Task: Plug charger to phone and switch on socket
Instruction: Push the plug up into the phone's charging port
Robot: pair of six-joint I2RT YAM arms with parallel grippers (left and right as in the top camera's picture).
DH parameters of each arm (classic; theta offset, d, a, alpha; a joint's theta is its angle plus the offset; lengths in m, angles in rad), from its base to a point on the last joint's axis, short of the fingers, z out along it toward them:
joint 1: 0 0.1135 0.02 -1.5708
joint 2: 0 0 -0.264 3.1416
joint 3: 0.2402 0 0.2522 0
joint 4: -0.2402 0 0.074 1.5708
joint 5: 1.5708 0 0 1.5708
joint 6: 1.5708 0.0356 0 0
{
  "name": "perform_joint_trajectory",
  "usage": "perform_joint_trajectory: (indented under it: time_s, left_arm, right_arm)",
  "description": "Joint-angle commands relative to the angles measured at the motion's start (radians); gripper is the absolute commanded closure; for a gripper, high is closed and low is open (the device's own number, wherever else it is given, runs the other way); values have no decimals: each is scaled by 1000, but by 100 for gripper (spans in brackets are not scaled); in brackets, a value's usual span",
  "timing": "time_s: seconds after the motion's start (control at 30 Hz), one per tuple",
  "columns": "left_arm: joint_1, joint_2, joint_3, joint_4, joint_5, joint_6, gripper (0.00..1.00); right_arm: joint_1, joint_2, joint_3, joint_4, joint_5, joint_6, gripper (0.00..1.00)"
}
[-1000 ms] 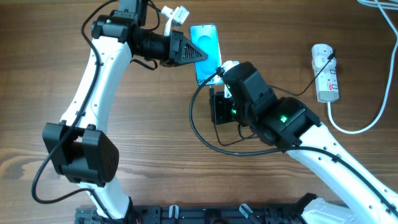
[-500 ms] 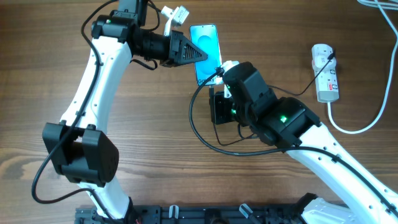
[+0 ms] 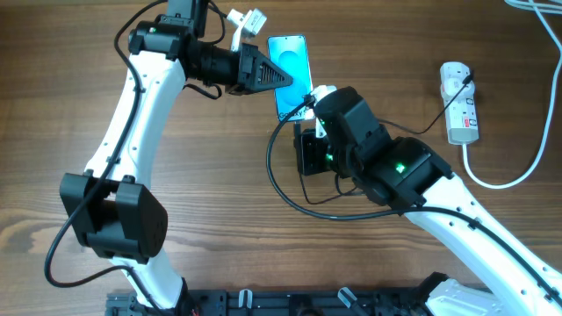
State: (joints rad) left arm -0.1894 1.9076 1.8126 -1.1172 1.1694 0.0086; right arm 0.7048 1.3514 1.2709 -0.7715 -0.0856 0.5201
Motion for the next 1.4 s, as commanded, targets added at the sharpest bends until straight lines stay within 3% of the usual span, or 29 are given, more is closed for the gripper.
perform_joint_trajectory:
  time_s: [0.0, 0.67, 0.73, 0.77, 0.83, 0.87, 0.97, 1.07, 1.13, 1.23, 1.37]
  left_arm:
    - [3, -7, 4, -14, 50, 45, 96]
    - [3, -7, 4, -53, 50, 66, 96]
    - [3, -7, 4, -58, 51, 66, 96]
    - [3, -7, 4, -58, 53, 66, 96]
    - [3, -7, 4, -53, 53, 66, 96]
    - [5, -7, 4, -47, 52, 66, 96]
    - [21, -7, 4, -16, -21, 24, 96]
    - [29, -6, 4, -16, -242, -80, 96]
    - [23, 2, 4, -48, -321, -81, 96]
    - [-7, 41, -5, -83, -398, -81, 96]
    - [-52, 131, -18, -76, -397, -80, 96]
  right_arm:
    - [1, -13, 25, 8, 8, -23, 95]
    - [-9, -13, 87, 32, 42, -69, 95]
    - [-9, -13, 87, 38, 48, -69, 91]
    - [-9, -13, 87, 38, 49, -68, 86]
    - [-8, -13, 87, 31, 48, -68, 43]
    - [-8, -14, 87, 23, 48, -68, 35]
    - [-8, -14, 87, -29, 48, -44, 28]
    - [-11, -14, 87, -87, 48, -6, 11]
    - [-18, -14, 87, -108, 48, 35, 1]
    - [-24, -14, 85, -141, 41, 73, 0]
    - [-24, -13, 76, -183, 33, 86, 0]
